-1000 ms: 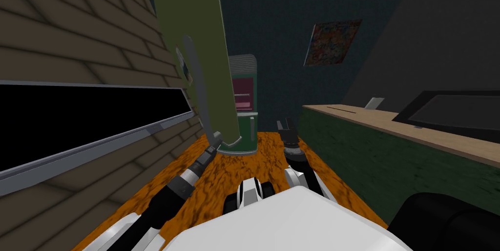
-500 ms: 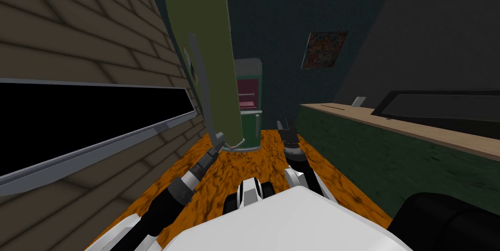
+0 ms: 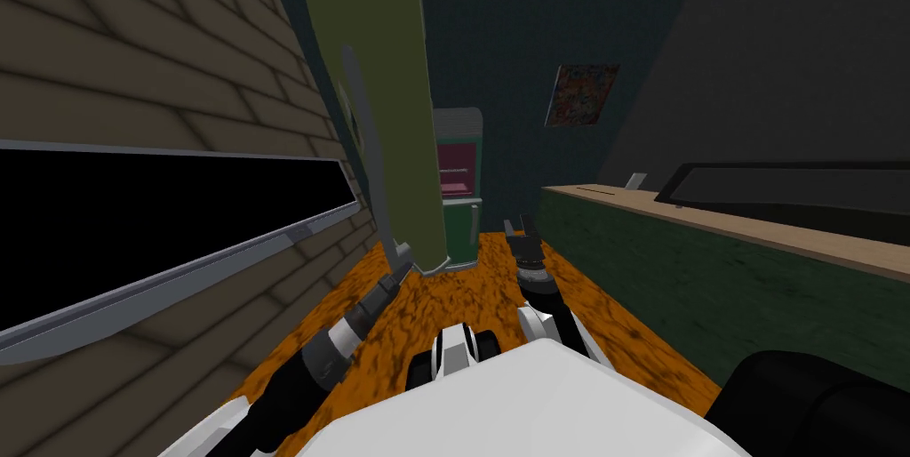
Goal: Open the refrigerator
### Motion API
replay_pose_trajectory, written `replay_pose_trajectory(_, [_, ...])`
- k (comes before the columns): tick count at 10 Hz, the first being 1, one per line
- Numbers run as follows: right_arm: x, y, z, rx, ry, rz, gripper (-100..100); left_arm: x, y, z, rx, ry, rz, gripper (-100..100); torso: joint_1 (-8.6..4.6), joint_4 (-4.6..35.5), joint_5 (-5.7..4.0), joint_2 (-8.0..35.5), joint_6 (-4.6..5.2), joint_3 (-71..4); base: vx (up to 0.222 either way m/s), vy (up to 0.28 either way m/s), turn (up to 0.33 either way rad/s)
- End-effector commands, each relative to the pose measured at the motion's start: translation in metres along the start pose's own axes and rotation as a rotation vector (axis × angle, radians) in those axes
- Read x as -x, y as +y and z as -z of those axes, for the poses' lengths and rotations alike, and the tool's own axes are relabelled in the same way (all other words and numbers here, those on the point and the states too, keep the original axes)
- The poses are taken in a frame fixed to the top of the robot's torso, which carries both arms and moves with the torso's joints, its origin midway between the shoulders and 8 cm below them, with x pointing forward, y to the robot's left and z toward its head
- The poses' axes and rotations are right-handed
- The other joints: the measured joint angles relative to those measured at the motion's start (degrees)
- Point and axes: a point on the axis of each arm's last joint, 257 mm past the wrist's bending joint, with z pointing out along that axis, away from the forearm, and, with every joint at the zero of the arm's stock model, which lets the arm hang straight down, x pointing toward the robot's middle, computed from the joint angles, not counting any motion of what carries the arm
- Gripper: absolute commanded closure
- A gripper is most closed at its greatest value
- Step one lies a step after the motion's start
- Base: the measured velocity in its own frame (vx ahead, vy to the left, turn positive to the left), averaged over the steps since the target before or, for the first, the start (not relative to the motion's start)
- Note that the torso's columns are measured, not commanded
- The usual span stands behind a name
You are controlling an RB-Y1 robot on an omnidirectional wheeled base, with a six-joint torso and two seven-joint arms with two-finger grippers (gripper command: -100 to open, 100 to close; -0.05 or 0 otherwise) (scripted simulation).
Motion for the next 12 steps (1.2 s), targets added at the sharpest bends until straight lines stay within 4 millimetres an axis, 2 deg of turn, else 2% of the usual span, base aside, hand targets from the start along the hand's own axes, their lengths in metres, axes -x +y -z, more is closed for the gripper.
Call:
replay_pose_trajectory(1, [0.000,0.000,0.000,0.000,0.000,0.000,0,-0.005,-0.009,0.002,-0.034,0.031,-0.009,100,-0.03,0.03,0.01,-0.12,-0.06,-0.09,-0.066,0.251,-0.072])
replay_pose_trajectory(8, [0.000,0.000,0.000,0.000,0.000,0.000,0,-0.026,-0.024,0.010,-0.092,0.119,-0.011,100,-0.11,-0.01,-0.09,-0.71,0.09,-0.59,-0.032,0.272,-0.079])
replay_pose_trajectory(9, [0.000,0.000,0.000,0.000,0.000,0.000,0,-0.024,-0.022,0.010,-0.071,0.133,0.005,-100,-0.41,-0.01,-0.15,-0.71,0.09,-0.59,-0.058,0.088,0.039])
replay_pose_trajectory(11, [0.000,0.000,0.000,0.000,0.000,0.000,0,-0.015,-0.029,0.007,-0.074,0.138,0.006,-100,-1.26,-0.13,-0.33,-0.34,0.12,-0.22,-0.009,-0.040,0.056])
replay_pose_trajectory(12, [0.000,0.000,0.000,0.000,-0.001,-0.001,0,-0.011,-0.033,0.006,-0.076,0.141,0.006,-100,-1.04,-0.11,-0.26,-0.09,0.09,-0.01,-0.010,-0.064,0.029])
